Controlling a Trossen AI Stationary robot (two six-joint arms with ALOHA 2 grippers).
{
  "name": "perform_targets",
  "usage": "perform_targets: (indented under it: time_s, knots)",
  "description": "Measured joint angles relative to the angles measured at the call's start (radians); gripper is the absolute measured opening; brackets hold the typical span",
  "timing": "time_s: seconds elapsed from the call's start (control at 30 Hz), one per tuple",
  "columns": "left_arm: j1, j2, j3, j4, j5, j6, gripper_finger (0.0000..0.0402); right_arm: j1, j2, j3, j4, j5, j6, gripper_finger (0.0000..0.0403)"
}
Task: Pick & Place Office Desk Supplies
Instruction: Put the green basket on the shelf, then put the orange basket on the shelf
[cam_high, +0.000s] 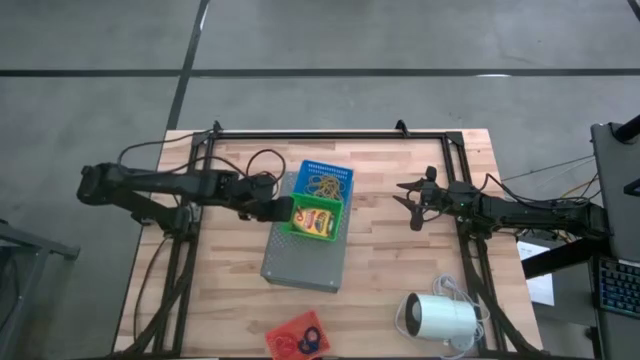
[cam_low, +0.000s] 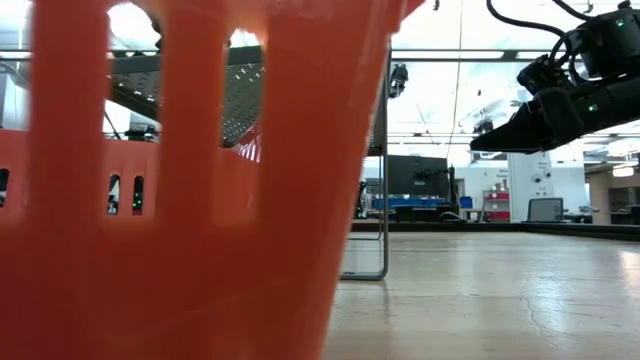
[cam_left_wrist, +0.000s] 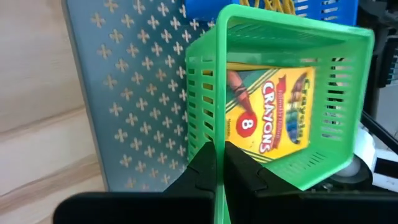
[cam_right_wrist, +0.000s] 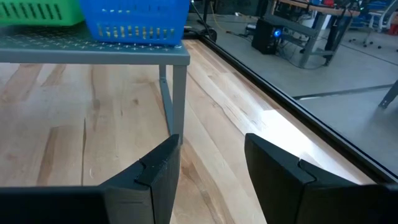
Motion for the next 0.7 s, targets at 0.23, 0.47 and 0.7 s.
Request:
perform_targets:
  time_s: [0.23, 0.47, 0.7]
  knots:
    - [0.022, 0.0, 0.0, 0.01, 0.037, 0.022, 0.002, 0.0, 0.0, 0.0, 0.0, 0.0, 0.0, 0.0178]
    - [0.022, -0.004, 0.0, 0.004, 0.045, 0.03, 0.0072, 0.0, 0.0, 0.0, 0.0, 0.0, 0.0, 0.0178]
    - [0.022, -0.007, 0.0, 0.002, 0.07, 0.048, 0.0128, 0.0, 0.0, 0.0, 0.0, 0.0, 0.0, 0.0178]
